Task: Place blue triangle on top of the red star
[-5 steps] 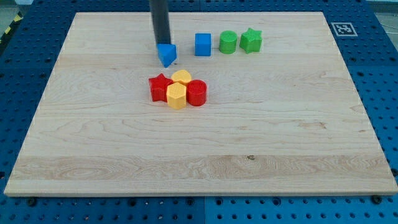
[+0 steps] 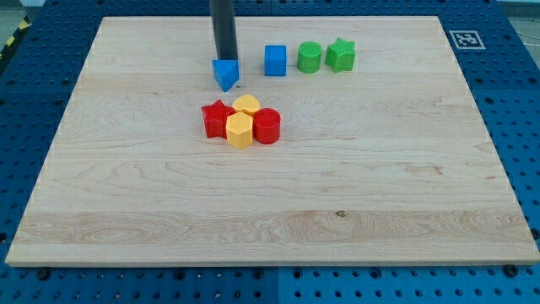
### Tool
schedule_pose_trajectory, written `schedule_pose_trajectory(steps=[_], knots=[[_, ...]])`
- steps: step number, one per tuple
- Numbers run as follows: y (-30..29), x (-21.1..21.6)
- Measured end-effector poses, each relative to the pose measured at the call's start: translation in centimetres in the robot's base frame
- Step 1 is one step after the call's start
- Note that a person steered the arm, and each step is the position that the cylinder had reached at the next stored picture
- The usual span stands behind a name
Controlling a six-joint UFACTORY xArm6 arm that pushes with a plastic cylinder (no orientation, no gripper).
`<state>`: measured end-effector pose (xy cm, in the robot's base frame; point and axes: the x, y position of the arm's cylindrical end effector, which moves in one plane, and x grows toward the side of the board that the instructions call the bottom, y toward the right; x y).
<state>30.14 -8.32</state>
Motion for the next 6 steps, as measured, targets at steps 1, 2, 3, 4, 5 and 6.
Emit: schedule_pose_trajectory(steps=[1, 2, 3, 4, 5, 6], knots=[[-1.7, 0.3], [-1.3, 1.4], [0.3, 1.4], [0.3, 1.4], [0.2, 1.8], [0.2, 3.3]])
